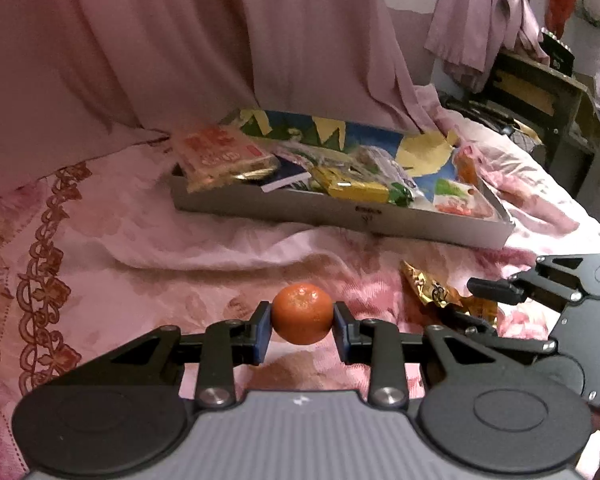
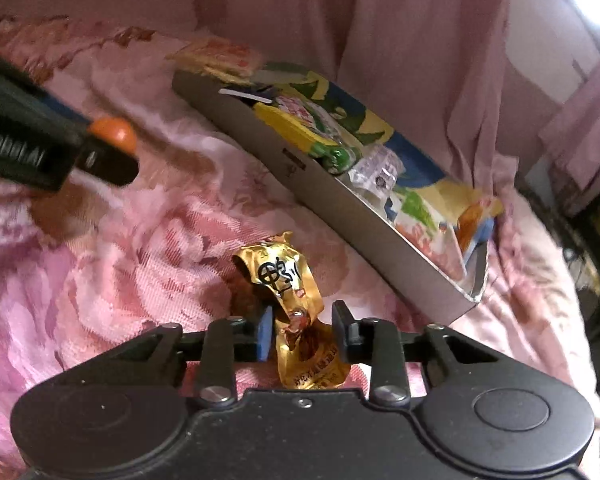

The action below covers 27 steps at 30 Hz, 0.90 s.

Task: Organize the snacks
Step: 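Lift the orange and gold pouch and carry them over the box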

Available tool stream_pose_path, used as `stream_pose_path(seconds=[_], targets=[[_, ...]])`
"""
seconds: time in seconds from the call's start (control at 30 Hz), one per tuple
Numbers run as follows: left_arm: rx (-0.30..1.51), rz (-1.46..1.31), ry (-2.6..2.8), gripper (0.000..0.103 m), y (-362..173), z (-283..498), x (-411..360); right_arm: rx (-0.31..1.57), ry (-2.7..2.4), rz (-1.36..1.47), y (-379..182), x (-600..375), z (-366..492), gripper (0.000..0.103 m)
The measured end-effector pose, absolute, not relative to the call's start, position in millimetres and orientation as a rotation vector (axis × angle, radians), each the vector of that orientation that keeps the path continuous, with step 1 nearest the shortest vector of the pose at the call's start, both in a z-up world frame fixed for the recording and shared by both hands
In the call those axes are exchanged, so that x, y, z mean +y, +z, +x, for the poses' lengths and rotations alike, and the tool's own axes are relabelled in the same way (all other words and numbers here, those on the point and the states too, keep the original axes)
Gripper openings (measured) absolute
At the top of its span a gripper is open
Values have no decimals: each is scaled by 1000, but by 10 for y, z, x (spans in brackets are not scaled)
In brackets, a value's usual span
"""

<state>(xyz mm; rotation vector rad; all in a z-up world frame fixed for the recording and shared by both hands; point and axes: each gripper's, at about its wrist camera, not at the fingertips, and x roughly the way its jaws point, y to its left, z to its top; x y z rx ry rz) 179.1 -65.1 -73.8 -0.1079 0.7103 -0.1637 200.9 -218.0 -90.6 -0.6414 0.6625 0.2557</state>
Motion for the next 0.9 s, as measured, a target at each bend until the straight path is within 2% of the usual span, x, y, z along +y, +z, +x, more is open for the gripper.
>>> stream_pose_path(seconds=[0.17, 0.2, 0.5, 0.77, 0.9], targets=[[708, -105, -158, 35, -753, 1794, -661, 608, 242, -787, -978, -2086, 1945, 24], [709, -105, -157, 35, -757, 1794, -659, 595, 240, -822, -997, -2063, 1923, 14], [700, -100, -151, 35, -757, 1790, -660, 536, 206, -960, -1051, -2012, 1861, 14], [578, -100, -173, 35, -531, 1975, -727, 449, 136, -880, -652, -2091, 1716, 13], [542, -136, -176, 35, -474, 2053, -700, 435, 124, -881, -622, -2121, 1734, 13]])
